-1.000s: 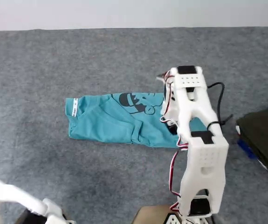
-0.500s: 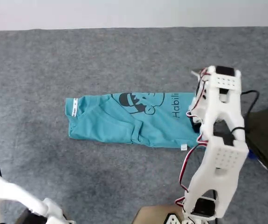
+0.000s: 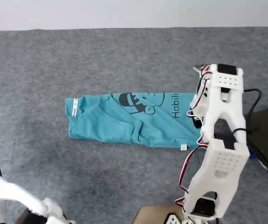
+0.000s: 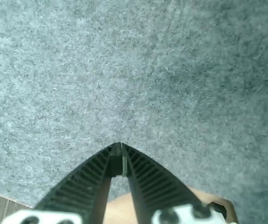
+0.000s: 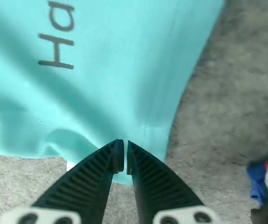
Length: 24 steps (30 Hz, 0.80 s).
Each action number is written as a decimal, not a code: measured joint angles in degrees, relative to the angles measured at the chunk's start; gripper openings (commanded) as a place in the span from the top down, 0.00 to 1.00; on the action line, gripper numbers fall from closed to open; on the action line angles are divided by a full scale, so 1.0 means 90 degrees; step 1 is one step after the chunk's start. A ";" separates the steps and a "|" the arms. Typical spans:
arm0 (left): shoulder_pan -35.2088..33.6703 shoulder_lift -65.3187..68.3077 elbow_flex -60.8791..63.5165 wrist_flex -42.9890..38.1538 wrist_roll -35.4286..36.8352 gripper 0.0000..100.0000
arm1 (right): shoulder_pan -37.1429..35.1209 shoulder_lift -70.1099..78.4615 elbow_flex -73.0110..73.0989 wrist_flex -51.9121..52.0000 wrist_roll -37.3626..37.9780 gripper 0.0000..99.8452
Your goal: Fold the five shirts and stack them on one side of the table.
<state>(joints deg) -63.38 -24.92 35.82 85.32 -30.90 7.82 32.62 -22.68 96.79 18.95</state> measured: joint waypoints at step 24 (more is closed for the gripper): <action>0.0000 0.0000 0.0000 0.0000 0.0000 0.99 | -0.0918 0.0791 0.0000 -0.1553 -0.1201 0.69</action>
<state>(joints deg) -63.38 -24.92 35.82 85.32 -30.90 -0.44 39.74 -22.68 82.81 8.13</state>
